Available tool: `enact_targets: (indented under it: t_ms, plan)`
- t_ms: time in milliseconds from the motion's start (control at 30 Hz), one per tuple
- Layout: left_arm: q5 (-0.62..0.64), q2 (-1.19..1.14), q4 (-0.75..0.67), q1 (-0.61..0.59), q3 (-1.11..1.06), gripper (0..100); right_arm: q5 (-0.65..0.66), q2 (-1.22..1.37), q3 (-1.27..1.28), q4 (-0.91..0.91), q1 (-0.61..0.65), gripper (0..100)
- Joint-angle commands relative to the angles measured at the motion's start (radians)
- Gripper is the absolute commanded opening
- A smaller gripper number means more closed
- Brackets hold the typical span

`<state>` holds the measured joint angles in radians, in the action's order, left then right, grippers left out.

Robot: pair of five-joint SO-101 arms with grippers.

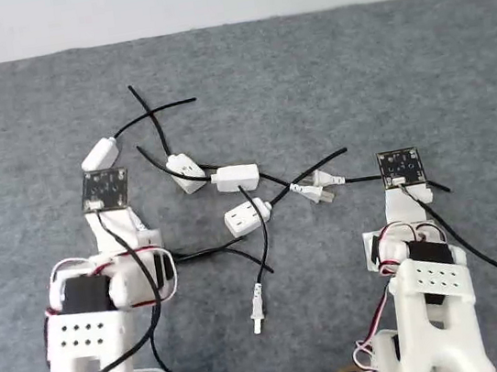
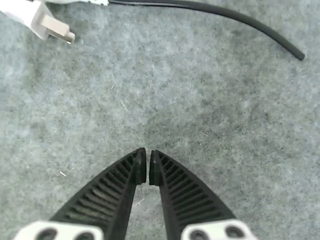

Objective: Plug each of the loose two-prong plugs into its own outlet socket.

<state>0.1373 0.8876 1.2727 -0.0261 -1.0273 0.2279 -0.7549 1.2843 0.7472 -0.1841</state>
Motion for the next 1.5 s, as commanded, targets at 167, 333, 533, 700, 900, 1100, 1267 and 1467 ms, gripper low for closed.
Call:
enact_targets:
  t_ms: [167, 333, 533, 700, 900, 1100, 1267, 1467]
  plan:
    - [0.002, -0.265, -0.124, -0.038, 0.027, 1, -0.023, -0.008, -0.043, -0.008, 0.005, 2.6]
    - [0.002, -0.361, -0.175, 0.043, 0.015, 1, -0.173, 0.001, -0.313, 0.326, 0.09, 3.0]
    - [0.014, -0.361, -0.152, 0.276, -0.027, 1, -0.173, 0.005, -0.384, 0.406, 0.39, 3.1]
    - [0.135, -0.37, -0.215, 0.311, -0.033, 2, -0.23, 0.004, -0.249, 0.202, 0.441, 3.1]
    - [0.209, -0.371, -0.311, 0.31, -0.079, 2, -0.233, 0.004, -0.143, 0.044, 0.441, 3.1]
    - [0.269, -0.48, -0.35, 0.304, -0.064, 2, -0.236, 0.004, -0.129, 0.022, 0.395, 3.1]
    - [0.269, -0.675, -0.276, 0.275, 0.067, 3, -0.239, 0.002, -0.129, 0.022, 0.39, 3.1]
    - [0.244, -0.729, -0.236, 0.281, 0.117, 15, -0.279, 0.002, -0.13, 0.021, 0.435, 3.2]
